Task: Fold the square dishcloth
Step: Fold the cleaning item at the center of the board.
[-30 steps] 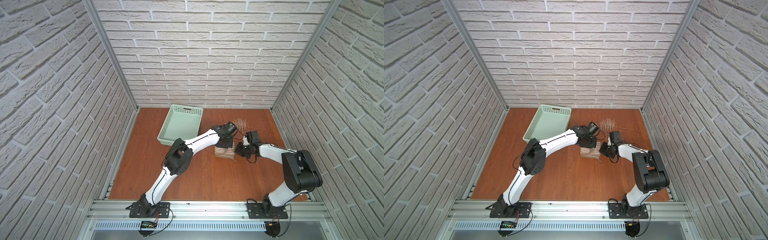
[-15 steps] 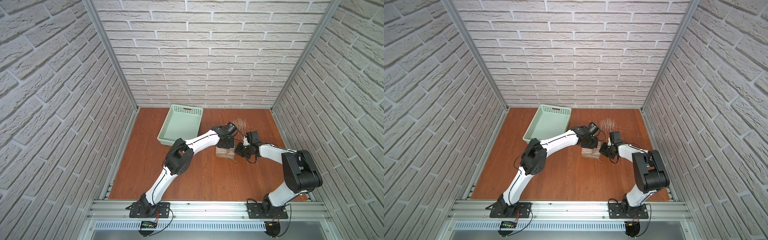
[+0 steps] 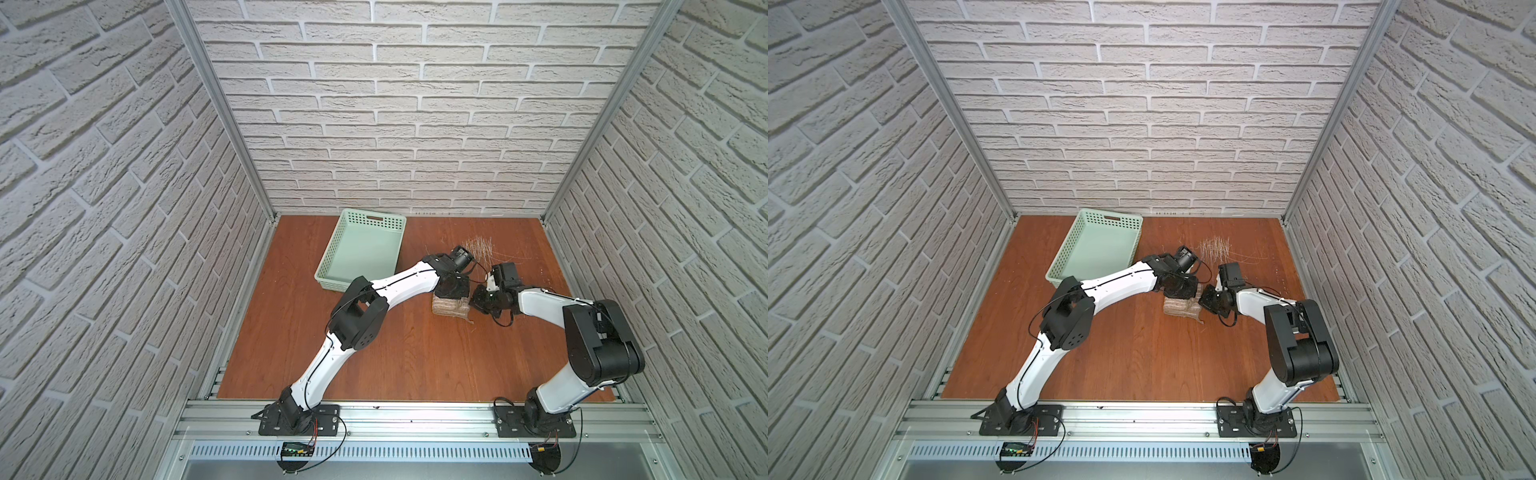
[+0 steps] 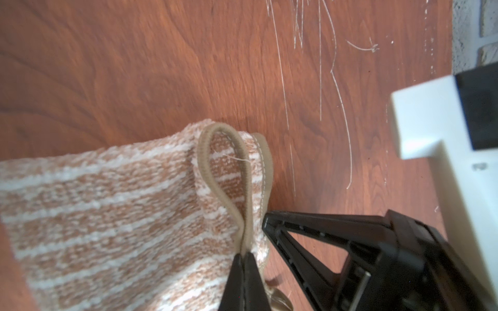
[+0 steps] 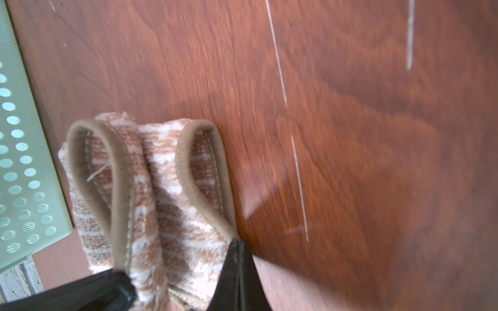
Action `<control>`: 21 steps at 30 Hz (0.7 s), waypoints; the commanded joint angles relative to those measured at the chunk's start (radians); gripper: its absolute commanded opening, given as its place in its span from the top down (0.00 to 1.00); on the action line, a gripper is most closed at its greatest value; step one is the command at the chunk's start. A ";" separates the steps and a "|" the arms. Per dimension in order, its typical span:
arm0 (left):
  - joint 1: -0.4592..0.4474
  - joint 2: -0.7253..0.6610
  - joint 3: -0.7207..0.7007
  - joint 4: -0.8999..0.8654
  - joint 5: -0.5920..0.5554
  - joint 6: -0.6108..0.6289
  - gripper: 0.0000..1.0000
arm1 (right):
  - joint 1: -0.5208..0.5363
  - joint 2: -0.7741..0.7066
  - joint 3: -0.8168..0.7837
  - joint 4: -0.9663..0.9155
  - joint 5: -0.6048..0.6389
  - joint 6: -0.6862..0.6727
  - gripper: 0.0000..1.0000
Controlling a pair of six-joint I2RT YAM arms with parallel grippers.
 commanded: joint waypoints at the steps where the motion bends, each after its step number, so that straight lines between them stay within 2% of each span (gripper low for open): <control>1: 0.000 0.024 -0.016 0.044 0.027 -0.007 1.00 | -0.003 0.019 -0.019 0.025 -0.008 0.015 0.97; 21: 0.018 0.063 -0.022 0.090 0.106 -0.026 1.00 | -0.003 0.002 -0.019 0.014 0.002 0.014 0.97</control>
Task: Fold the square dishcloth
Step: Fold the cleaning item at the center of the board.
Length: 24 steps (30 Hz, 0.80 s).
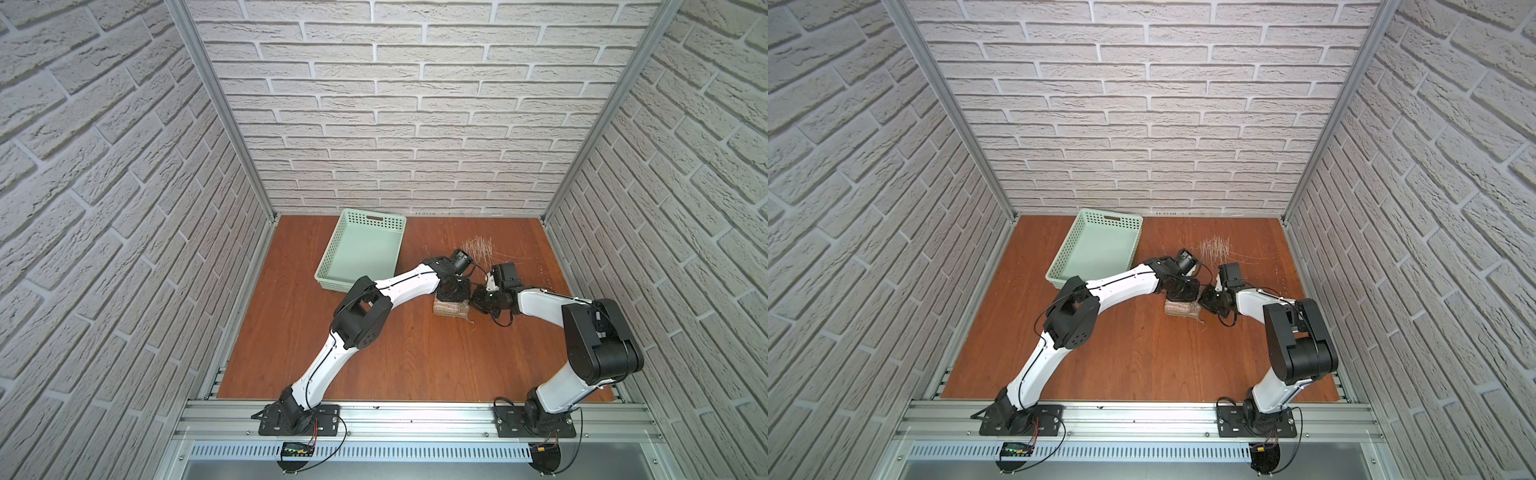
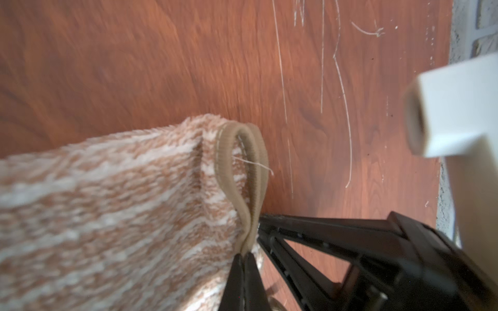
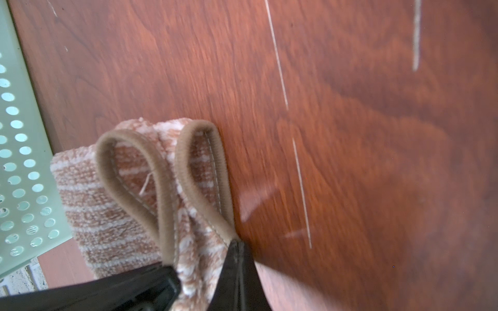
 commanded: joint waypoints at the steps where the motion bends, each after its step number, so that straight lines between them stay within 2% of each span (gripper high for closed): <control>1: 0.009 0.025 -0.015 0.046 0.042 -0.007 1.00 | -0.003 -0.002 -0.017 0.000 0.007 0.000 0.97; 8: 0.010 0.032 -0.014 0.066 0.066 -0.015 1.00 | -0.003 0.002 -0.018 0.002 0.005 0.000 0.97; 13: 0.025 0.021 -0.020 0.085 0.081 -0.022 0.77 | -0.003 -0.018 -0.019 -0.018 0.025 -0.009 0.97; 24: 0.038 -0.039 -0.064 0.196 0.189 -0.091 0.68 | -0.003 -0.064 -0.019 -0.064 0.079 -0.032 0.96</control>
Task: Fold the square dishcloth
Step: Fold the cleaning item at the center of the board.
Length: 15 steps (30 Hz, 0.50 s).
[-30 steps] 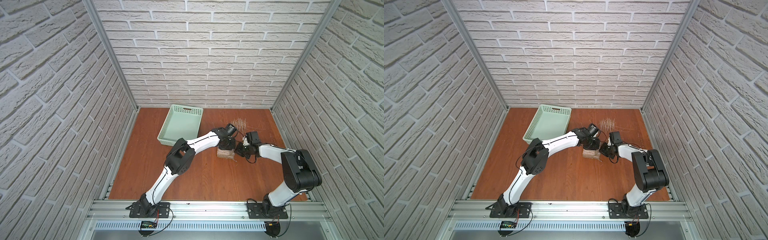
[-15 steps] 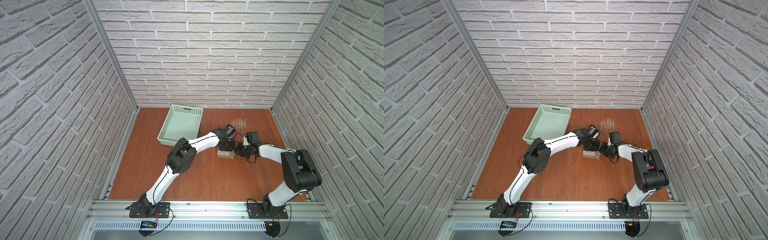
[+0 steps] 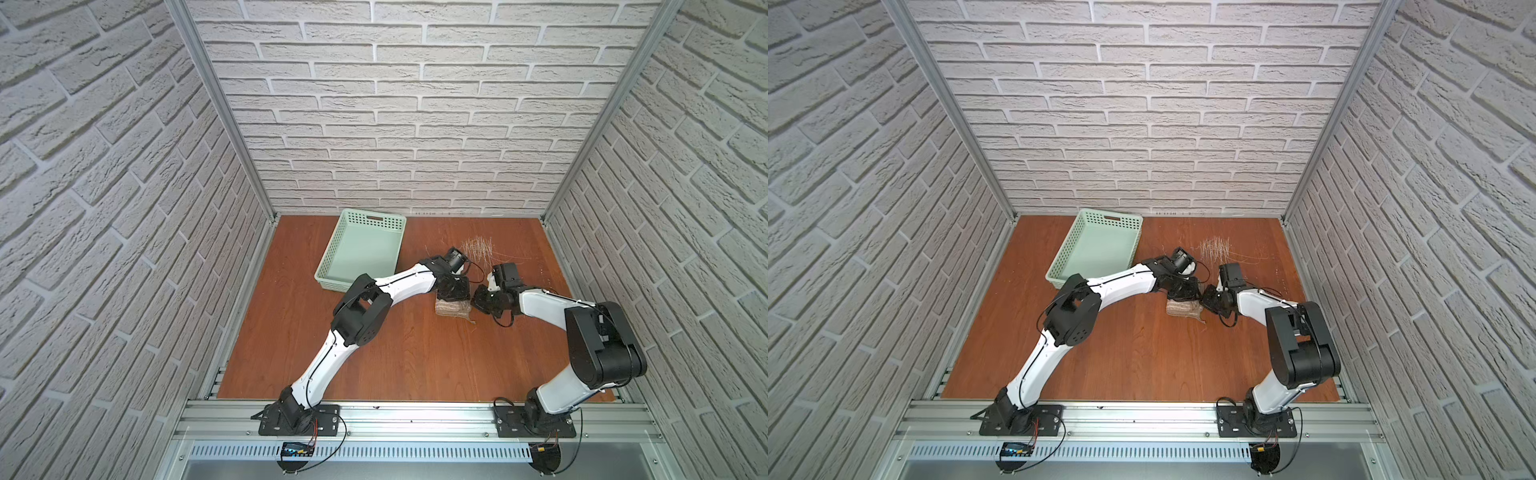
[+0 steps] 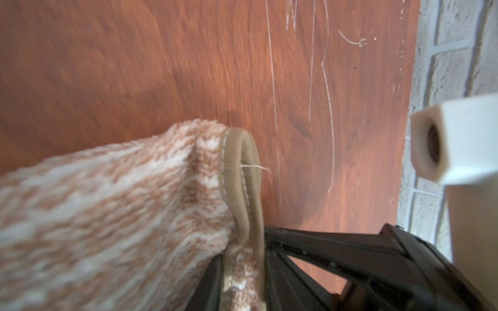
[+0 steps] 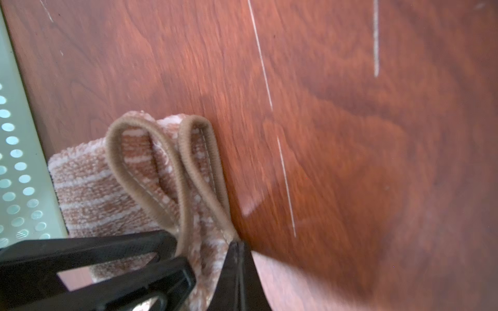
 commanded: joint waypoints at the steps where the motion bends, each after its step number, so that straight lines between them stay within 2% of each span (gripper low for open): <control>1: 0.007 -0.054 -0.024 0.082 0.057 -0.037 0.68 | -0.002 -0.033 -0.016 -0.031 0.031 -0.021 0.96; 7: 0.015 -0.068 -0.038 0.142 0.097 -0.080 0.67 | -0.002 -0.054 -0.017 -0.047 0.044 -0.029 0.96; 11: 0.020 -0.058 -0.035 0.149 0.106 -0.096 0.82 | 0.003 -0.081 -0.017 -0.058 0.050 -0.032 0.95; 15: 0.029 -0.062 -0.051 0.171 0.119 -0.113 0.86 | 0.006 -0.119 -0.016 -0.088 0.068 -0.039 0.94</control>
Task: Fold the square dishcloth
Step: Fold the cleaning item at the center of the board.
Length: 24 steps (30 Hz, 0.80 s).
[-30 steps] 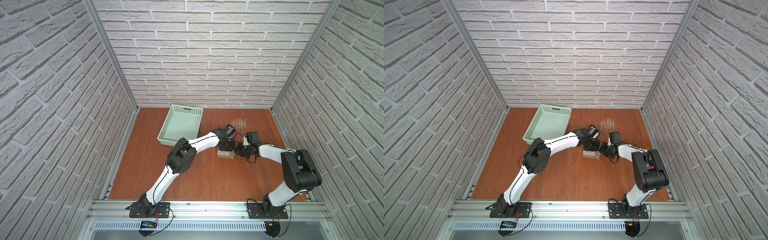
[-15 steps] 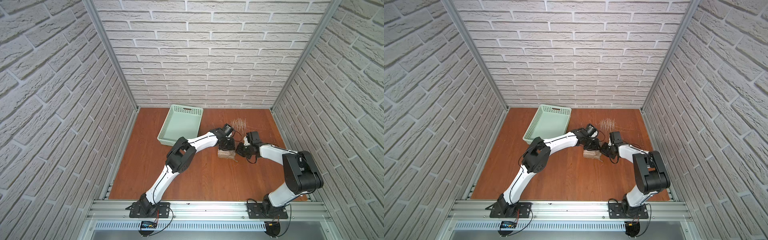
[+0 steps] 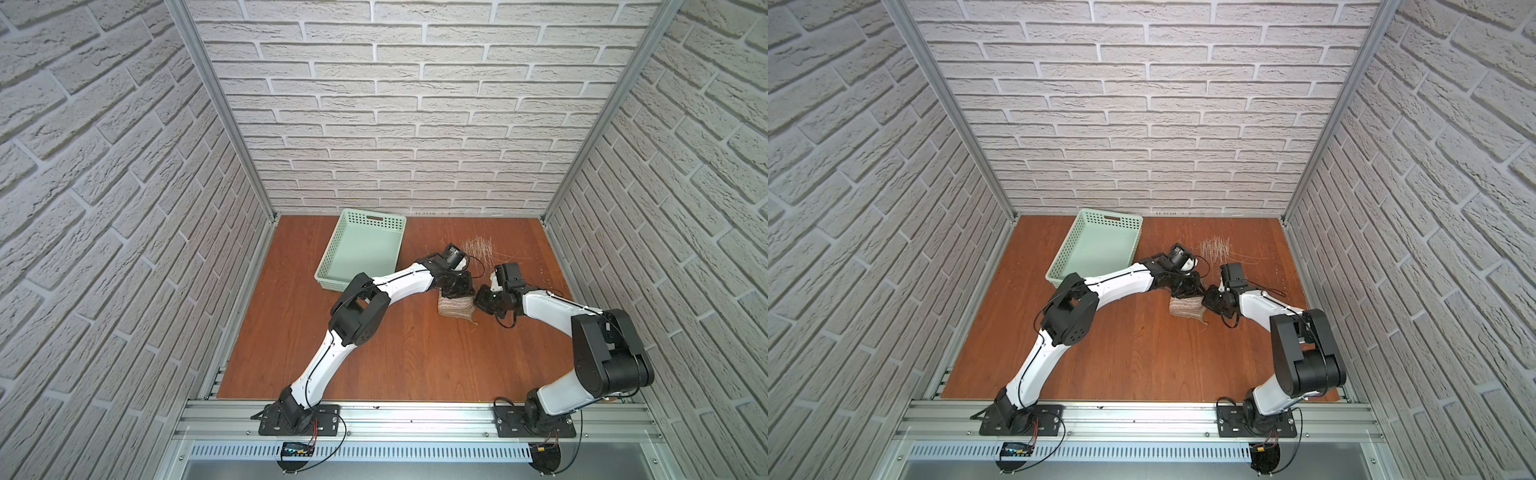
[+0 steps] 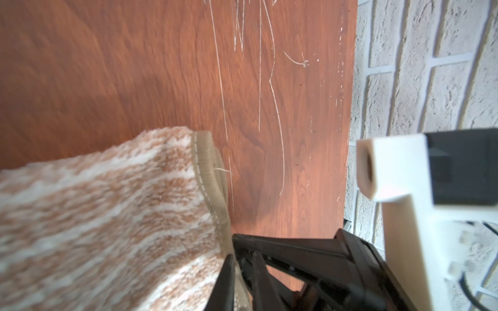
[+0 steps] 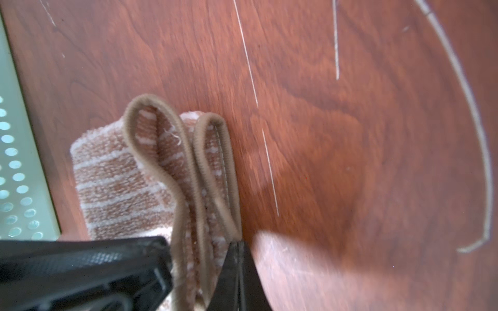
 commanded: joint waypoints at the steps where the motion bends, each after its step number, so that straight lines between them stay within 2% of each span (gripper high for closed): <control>1: 0.016 -0.045 -0.026 0.057 0.021 -0.017 0.86 | 0.008 -0.061 -0.011 -0.045 0.035 -0.023 0.94; 11: 0.026 -0.104 -0.054 0.094 0.037 -0.024 0.83 | 0.030 -0.170 0.008 -0.158 0.151 -0.045 0.86; 14: 0.026 -0.114 -0.067 0.109 0.041 -0.035 0.84 | 0.048 -0.190 0.018 -0.169 0.146 -0.051 0.83; 18: 0.027 -0.117 -0.075 0.118 0.041 -0.038 0.83 | 0.091 -0.215 0.046 -0.176 0.151 -0.059 0.73; 24: 0.031 -0.111 -0.089 0.128 0.031 -0.062 0.80 | 0.135 -0.207 0.070 -0.163 0.155 -0.056 0.68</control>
